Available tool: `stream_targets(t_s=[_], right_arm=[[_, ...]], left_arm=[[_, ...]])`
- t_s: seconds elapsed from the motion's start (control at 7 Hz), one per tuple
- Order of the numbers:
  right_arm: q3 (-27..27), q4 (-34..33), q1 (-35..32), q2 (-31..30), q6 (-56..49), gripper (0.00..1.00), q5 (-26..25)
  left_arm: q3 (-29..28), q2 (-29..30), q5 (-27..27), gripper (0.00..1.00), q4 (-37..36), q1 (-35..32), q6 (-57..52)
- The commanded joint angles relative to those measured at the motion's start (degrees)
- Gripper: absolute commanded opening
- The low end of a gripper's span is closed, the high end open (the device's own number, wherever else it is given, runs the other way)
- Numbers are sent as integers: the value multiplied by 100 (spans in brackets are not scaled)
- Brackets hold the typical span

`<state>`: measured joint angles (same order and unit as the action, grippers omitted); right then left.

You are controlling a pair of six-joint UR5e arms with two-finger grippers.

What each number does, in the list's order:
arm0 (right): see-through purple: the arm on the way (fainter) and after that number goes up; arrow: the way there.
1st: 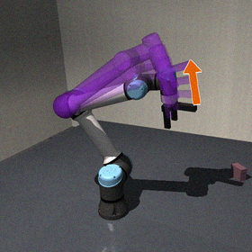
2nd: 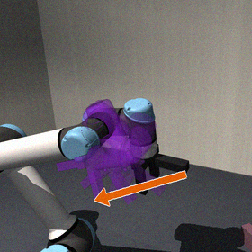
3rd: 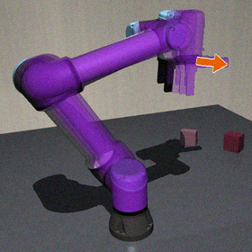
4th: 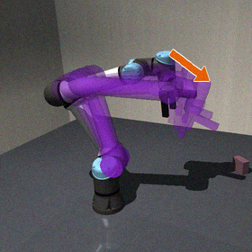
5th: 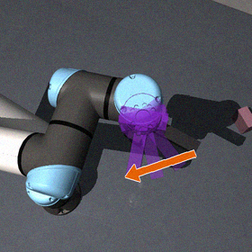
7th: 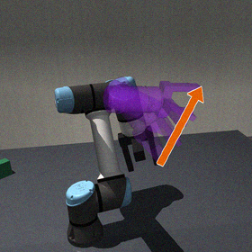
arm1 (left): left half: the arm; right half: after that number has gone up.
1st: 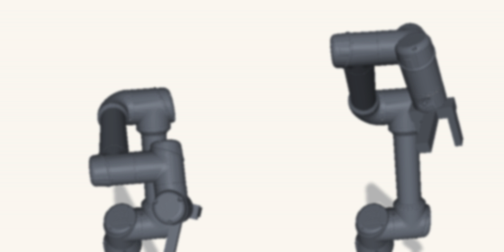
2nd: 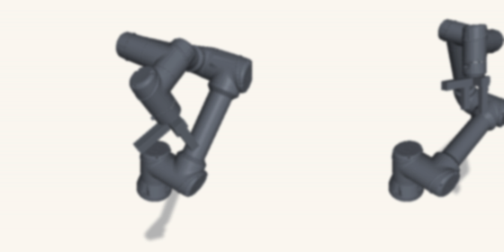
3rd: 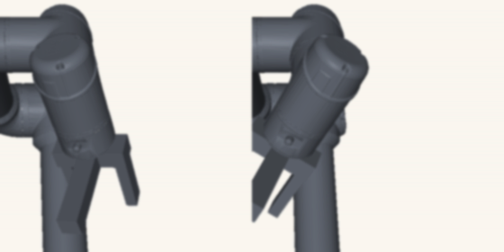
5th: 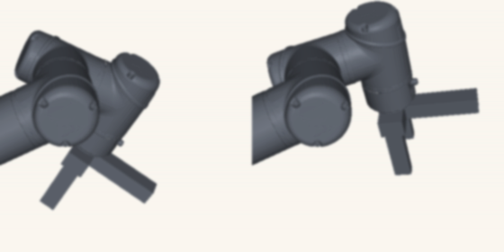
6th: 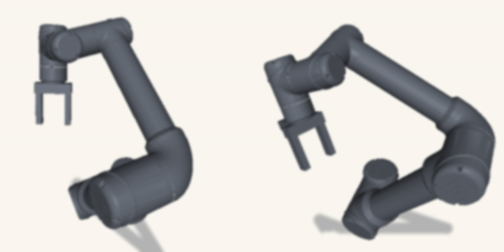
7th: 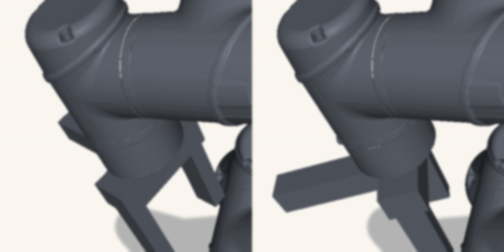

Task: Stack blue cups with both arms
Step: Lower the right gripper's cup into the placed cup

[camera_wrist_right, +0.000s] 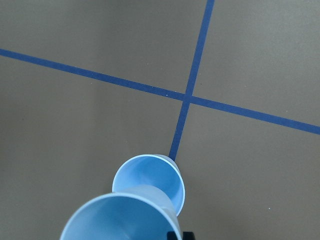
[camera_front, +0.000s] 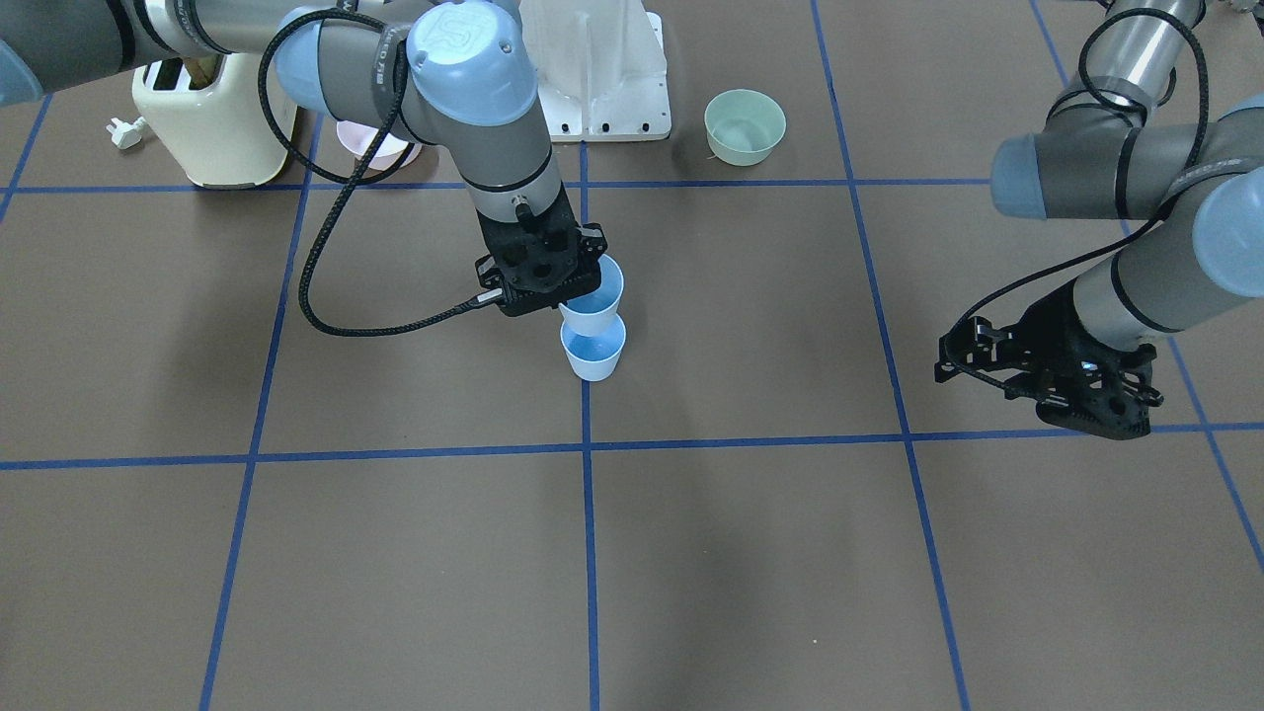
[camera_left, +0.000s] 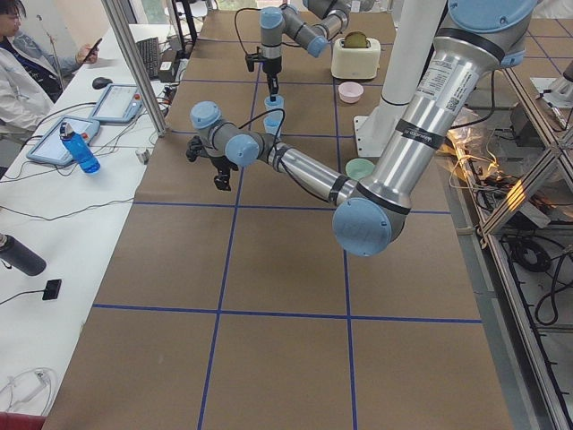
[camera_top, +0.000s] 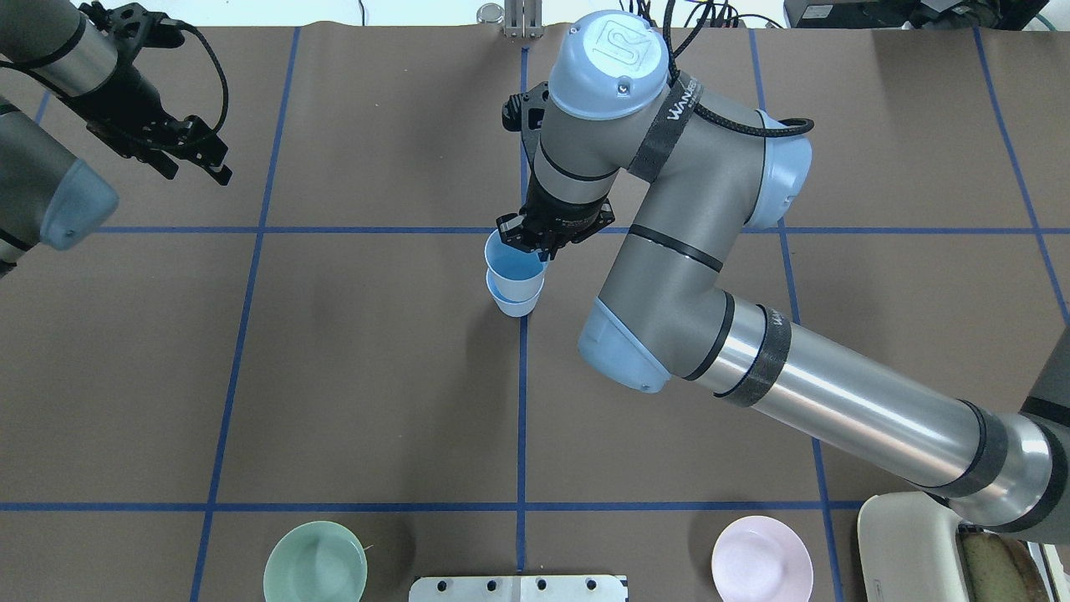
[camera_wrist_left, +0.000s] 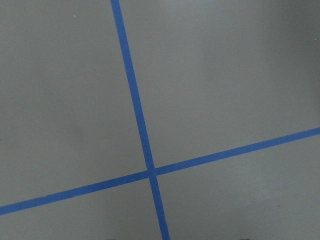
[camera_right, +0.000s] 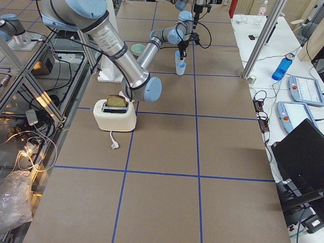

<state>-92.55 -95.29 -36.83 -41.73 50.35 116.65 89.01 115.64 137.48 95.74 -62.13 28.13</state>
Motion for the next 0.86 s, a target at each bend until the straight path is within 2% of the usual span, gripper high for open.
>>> stream_targets(t_s=[0.0, 0.71], right_arm=[[18, 2, 53, -45, 1, 0, -46], [80, 195, 133, -72, 27, 0, -108]], left_arm=[[11, -103, -2, 86, 23, 34, -9], [11, -103, -2, 86, 23, 34, -9]])
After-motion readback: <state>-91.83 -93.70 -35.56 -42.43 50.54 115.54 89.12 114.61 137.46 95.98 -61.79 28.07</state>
